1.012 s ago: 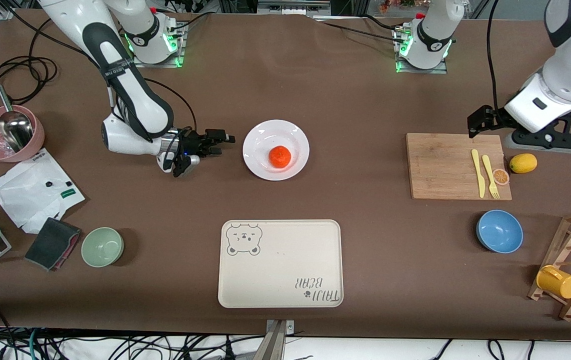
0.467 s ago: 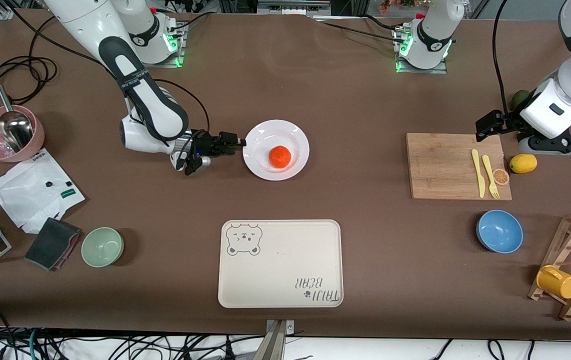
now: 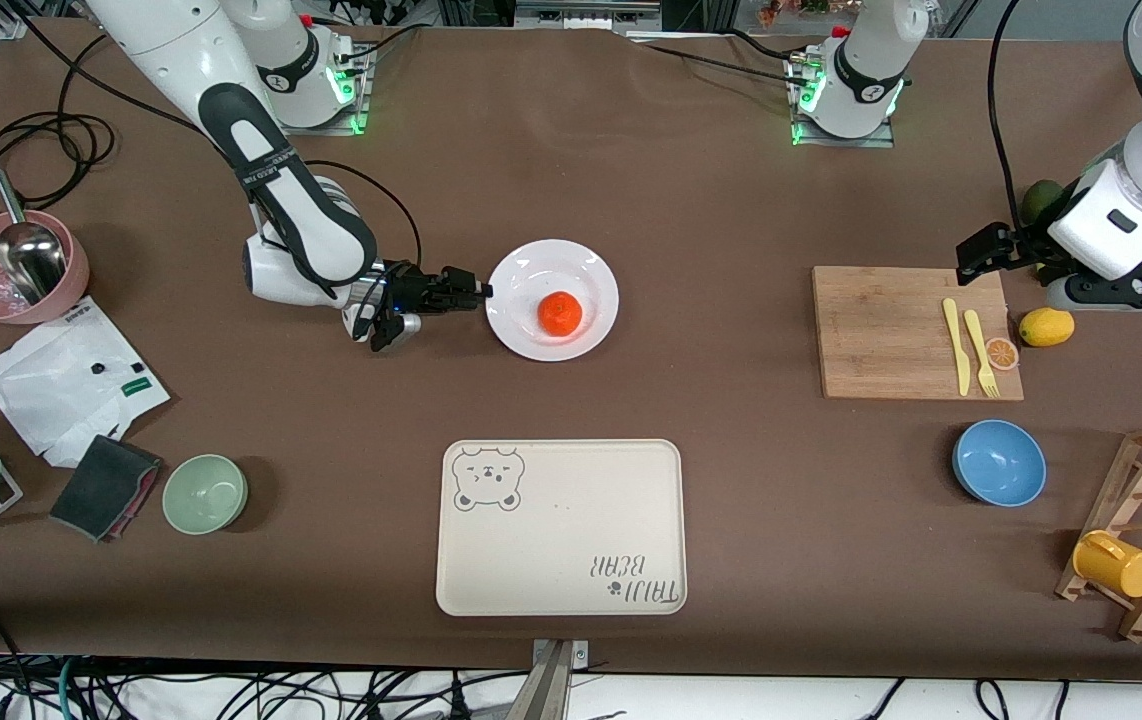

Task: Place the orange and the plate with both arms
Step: 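Raise the left gripper away while the right gripper approaches the plate rim, then grasp the white plate rim with the right gripper, then slide the plate with the right gripper onto the bear placemat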

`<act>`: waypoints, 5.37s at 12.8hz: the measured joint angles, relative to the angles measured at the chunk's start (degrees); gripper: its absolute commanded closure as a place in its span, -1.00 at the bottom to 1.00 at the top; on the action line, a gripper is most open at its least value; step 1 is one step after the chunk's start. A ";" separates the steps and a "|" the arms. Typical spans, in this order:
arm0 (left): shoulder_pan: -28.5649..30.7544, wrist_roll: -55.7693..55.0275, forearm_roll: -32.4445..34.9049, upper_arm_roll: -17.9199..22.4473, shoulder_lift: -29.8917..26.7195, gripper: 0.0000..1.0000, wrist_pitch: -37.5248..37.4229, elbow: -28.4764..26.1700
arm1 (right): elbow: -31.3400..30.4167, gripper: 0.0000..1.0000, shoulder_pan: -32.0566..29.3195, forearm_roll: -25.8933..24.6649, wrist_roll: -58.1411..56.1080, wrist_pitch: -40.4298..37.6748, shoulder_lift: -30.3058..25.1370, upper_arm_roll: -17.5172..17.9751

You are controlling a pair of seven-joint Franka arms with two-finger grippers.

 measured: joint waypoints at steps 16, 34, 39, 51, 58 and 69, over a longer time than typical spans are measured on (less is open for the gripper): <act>0.58 -0.02 0.00 0.00 0.02 -1.00 -0.31 0.08 | 0.00 0.31 2.11 4.51 -1.67 2.58 1.77 0.24; 0.89 -0.02 0.00 0.00 0.03 -1.00 -0.31 0.08 | 0.12 0.62 4.05 6.82 -1.74 4.43 2.77 0.24; 1.09 -0.02 0.00 0.00 0.03 -1.00 -0.31 0.08 | 0.58 1.00 4.53 7.27 -1.76 4.51 3.16 0.25; 1.16 -0.02 0.00 0.00 0.03 -1.00 -0.31 0.08 | 8.07 1.00 2.42 8.34 -0.68 -0.60 4.73 -0.09; 1.17 -0.02 0.00 0.00 0.03 -1.00 -0.49 0.11 | 21.39 1.00 -1.13 8.44 5.30 -5.96 11.37 -1.66; 1.18 -0.02 0.00 0.00 0.05 -1.00 -0.98 0.28 | 55.62 1.00 8.06 3.60 22.87 -3.73 33.24 -9.53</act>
